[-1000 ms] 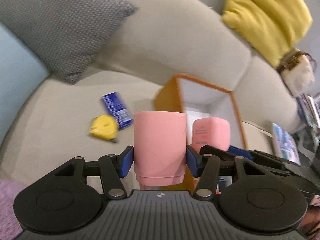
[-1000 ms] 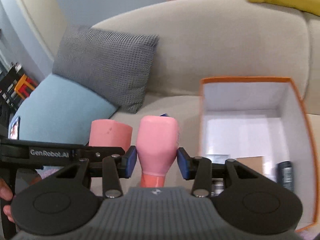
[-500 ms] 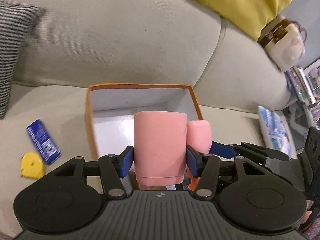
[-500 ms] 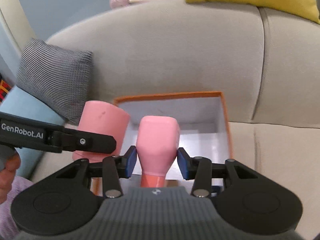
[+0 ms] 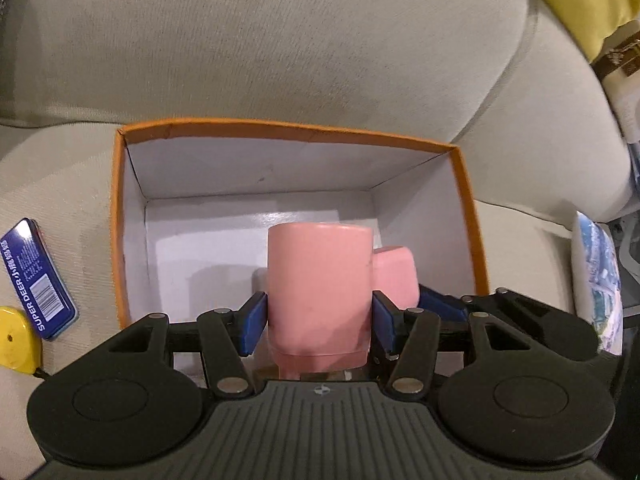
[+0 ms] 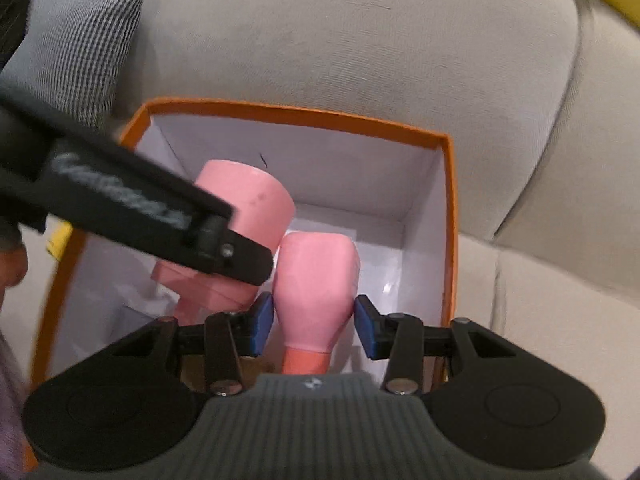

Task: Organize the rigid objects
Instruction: 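Carry the pink cup with the left gripper while the right carries the pink bottle to the box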

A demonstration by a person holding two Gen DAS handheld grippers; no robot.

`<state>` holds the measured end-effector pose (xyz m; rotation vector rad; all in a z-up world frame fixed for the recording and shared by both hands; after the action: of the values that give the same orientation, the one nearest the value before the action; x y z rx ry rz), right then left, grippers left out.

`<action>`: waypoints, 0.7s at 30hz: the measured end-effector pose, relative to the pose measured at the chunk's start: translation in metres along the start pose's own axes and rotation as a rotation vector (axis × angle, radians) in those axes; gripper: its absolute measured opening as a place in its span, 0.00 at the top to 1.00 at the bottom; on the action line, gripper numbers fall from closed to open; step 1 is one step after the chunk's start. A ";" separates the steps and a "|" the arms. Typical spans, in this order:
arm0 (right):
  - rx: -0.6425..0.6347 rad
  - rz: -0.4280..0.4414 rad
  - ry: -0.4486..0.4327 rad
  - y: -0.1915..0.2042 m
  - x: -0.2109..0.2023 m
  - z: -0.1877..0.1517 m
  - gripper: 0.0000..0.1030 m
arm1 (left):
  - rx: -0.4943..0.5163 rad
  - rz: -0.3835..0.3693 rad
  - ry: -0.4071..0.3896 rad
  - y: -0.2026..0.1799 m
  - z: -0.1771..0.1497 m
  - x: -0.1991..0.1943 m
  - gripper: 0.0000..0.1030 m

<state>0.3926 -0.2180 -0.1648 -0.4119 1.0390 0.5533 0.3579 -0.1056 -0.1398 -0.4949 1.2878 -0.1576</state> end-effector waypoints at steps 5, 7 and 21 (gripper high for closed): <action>-0.111 -0.064 0.049 0.012 0.013 0.004 0.56 | -0.015 0.010 0.024 0.004 -0.004 0.013 0.39; -0.155 -0.090 0.069 0.015 0.018 0.003 0.56 | -0.013 0.013 0.030 0.003 -0.004 0.017 0.39; -0.294 -0.159 0.108 0.020 0.024 0.007 0.57 | -0.067 -0.036 0.070 -0.001 -0.007 0.032 0.39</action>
<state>0.3954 -0.1927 -0.1842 -0.7842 1.0200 0.5472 0.3602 -0.1202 -0.1686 -0.5746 1.3563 -0.1636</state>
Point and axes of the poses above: each gripper's, at about its wrist camera, not at the fingertips, and x roughly the way its jaws point, y to its left, z to its top, the point moved 10 cm from there along x, roughly the way its jaws point, and after that the axes turned 7 degrees about -x, right-handed, at the moved point
